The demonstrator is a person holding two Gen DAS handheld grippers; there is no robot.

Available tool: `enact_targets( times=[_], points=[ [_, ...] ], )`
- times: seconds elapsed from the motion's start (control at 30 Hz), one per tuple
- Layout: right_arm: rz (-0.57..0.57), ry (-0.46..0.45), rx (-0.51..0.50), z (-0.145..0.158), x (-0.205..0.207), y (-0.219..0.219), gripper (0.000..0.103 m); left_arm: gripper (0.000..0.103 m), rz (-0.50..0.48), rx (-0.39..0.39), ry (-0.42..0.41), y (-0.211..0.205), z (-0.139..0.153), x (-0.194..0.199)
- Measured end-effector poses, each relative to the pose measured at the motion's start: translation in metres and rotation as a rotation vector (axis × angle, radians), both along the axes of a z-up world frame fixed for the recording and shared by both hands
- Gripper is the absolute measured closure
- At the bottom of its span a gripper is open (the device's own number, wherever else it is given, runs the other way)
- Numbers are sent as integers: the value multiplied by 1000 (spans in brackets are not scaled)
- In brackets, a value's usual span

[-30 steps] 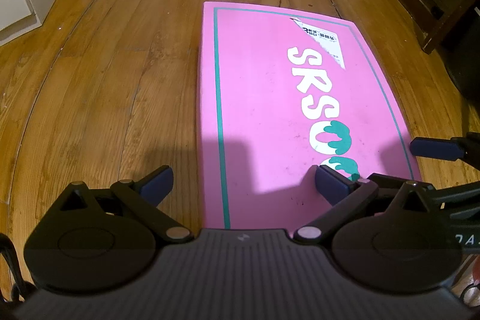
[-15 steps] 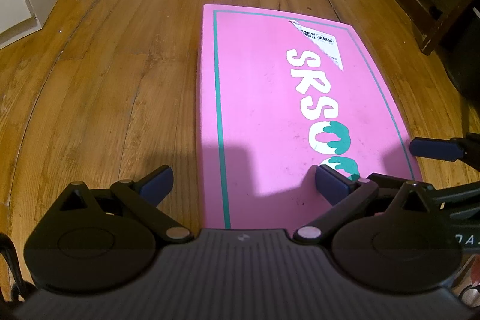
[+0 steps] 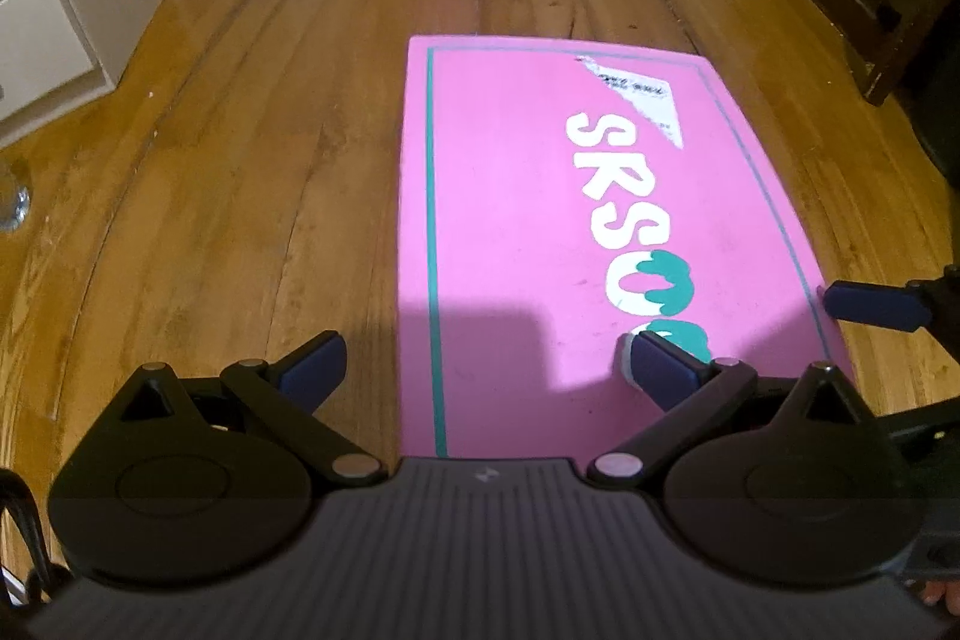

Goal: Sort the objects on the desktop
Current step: 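Open both tools and raise them away from the closed box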

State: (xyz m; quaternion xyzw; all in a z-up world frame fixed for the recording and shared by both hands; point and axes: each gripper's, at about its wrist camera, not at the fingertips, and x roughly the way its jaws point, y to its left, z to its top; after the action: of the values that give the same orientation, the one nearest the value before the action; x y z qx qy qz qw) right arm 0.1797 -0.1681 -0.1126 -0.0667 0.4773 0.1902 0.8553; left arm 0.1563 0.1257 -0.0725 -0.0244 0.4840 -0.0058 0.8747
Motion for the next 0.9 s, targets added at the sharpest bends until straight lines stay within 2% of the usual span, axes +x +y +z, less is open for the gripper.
enact_targets(
  times=[0.17,0.3,0.47,0.57,0.7,0.77,0.9],
  points=[
    [-91,0,-5,5,-14,-10,16,0,65,25,-37,5,16,-18],
    [-142,7,55,11,-41,-29,16,0,125,-10,-59,15,26,-33],
    [-127,18,83,30,-61,-39,15,0,149,-4,-60,15,32,-35],
    [-123,14,62,41,-67,-37,15,0,136,5,-68,9,39,-41],
    [-94,-8,19,51,-74,-31,15,0,110,109,-124,-9,57,-57],
    [-76,-23,9,54,-77,-29,15,0,67,150,-154,-19,63,-67],
    [-96,6,-6,44,-76,-32,15,0,35,150,-174,-28,65,-82]
  ],
)
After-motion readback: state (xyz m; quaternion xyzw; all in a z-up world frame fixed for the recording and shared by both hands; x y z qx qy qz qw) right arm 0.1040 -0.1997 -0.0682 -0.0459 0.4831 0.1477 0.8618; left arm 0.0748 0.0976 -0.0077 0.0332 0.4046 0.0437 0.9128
